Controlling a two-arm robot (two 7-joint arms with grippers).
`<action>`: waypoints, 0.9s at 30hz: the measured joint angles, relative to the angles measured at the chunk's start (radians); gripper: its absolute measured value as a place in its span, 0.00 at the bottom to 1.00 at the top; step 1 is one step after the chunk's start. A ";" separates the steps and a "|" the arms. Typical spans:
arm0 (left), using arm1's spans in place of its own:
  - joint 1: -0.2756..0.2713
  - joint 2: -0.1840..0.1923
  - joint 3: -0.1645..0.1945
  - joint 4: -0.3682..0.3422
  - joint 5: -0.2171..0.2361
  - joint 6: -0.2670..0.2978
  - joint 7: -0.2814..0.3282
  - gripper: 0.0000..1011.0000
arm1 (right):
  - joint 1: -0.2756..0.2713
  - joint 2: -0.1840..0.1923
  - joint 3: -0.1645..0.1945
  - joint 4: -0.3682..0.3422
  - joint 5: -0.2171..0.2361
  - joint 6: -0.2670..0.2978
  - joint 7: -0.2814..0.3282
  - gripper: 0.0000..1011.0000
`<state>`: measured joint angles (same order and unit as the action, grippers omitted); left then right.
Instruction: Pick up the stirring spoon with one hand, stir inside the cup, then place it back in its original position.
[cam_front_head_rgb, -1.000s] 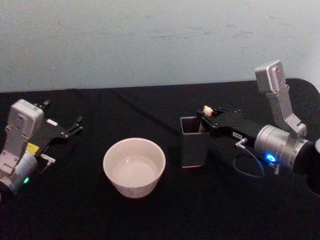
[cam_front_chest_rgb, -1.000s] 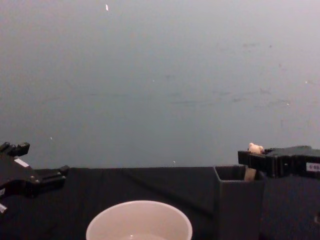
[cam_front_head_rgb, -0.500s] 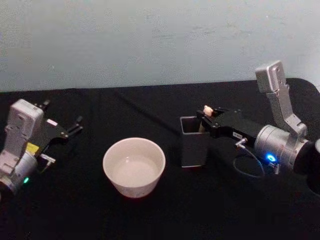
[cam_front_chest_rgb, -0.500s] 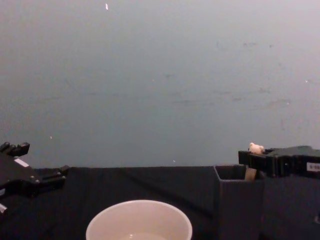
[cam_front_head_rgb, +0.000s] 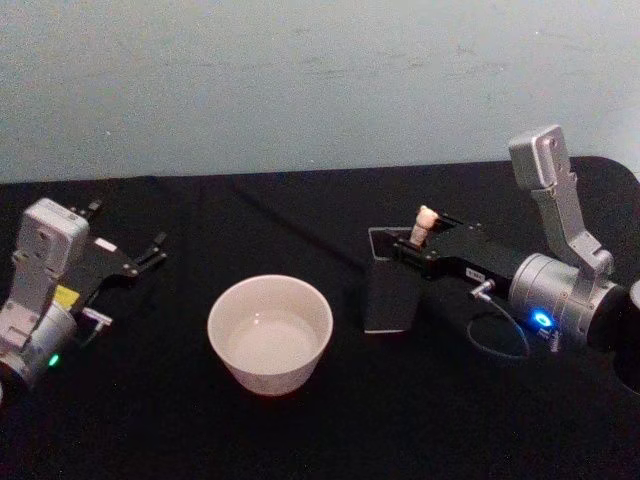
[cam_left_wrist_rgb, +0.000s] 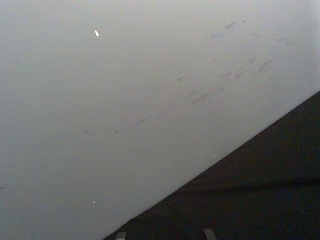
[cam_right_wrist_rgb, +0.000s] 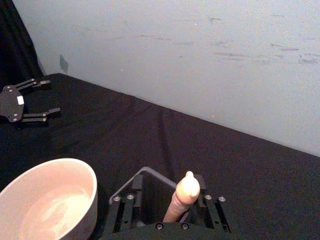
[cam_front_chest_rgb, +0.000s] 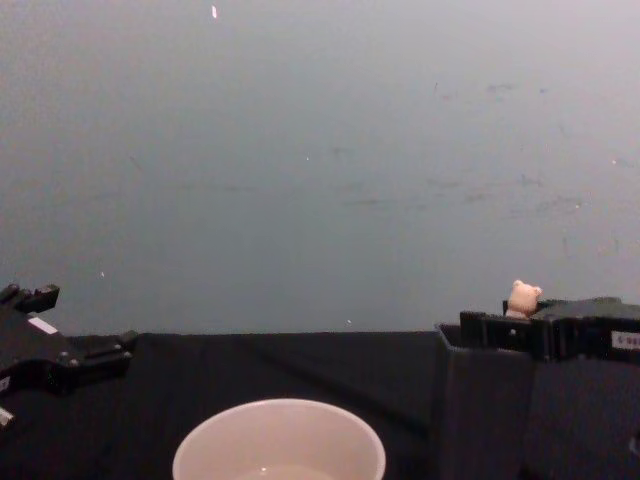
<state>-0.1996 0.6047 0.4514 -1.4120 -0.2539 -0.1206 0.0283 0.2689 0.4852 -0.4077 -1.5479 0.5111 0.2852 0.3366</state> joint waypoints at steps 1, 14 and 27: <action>0.000 0.000 0.000 0.000 0.000 0.000 0.000 0.99 | 0.000 0.000 0.000 0.000 0.000 0.000 0.000 0.59; 0.000 0.000 0.000 0.000 0.000 0.000 0.000 0.99 | 0.000 0.000 0.001 -0.001 0.000 -0.002 -0.001 0.99; 0.000 0.000 0.000 0.000 0.000 0.000 0.000 0.99 | -0.002 -0.009 0.019 -0.006 -0.002 -0.022 0.008 0.99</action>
<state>-0.1995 0.6047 0.4514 -1.4120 -0.2539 -0.1205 0.0283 0.2668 0.4757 -0.3892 -1.5538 0.5090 0.2636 0.3443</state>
